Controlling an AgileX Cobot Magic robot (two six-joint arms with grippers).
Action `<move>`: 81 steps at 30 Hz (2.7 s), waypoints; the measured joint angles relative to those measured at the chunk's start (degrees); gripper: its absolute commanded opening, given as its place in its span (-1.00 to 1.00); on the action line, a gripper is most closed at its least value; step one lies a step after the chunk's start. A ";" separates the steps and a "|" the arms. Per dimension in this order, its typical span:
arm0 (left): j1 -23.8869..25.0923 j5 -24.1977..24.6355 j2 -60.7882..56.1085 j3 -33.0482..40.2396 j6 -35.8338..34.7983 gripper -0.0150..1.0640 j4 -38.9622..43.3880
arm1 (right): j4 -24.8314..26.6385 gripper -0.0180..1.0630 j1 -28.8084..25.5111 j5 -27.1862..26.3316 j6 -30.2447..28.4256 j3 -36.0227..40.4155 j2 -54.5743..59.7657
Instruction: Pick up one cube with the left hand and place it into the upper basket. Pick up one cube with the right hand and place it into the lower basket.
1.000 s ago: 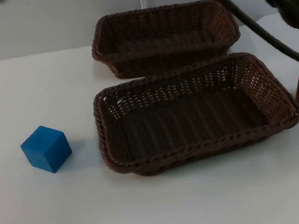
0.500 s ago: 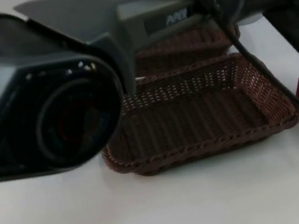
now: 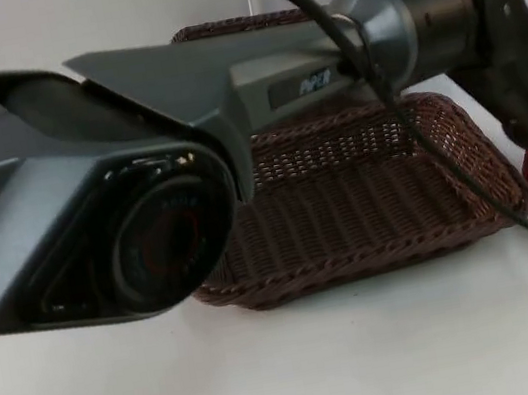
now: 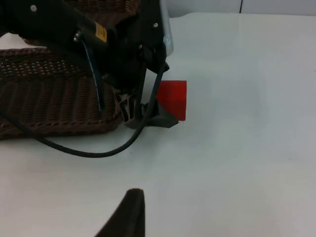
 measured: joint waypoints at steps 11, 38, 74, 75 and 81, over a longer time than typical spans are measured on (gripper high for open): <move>0.14 -4.71 0.95 -0.21 0.00 0.85 0.44 | 0.00 0.99 0.00 0.00 0.17 0.00 0.00; 0.14 -5.16 4.24 -0.21 0.97 0.85 0.44 | 0.00 0.99 0.00 0.00 0.17 0.00 0.00; 0.14 7.62 -7.58 -0.24 -7.80 -0.98 -1.84 | 0.00 0.99 0.00 0.00 0.17 0.00 0.00; 0.14 8.23 -8.42 -0.24 -8.49 -0.98 -1.84 | 0.00 0.99 0.00 0.00 0.17 0.00 0.00; 0.14 8.86 -11.86 -0.24 -11.20 -0.98 -1.84 | 0.00 0.99 0.00 0.00 0.01 0.00 0.00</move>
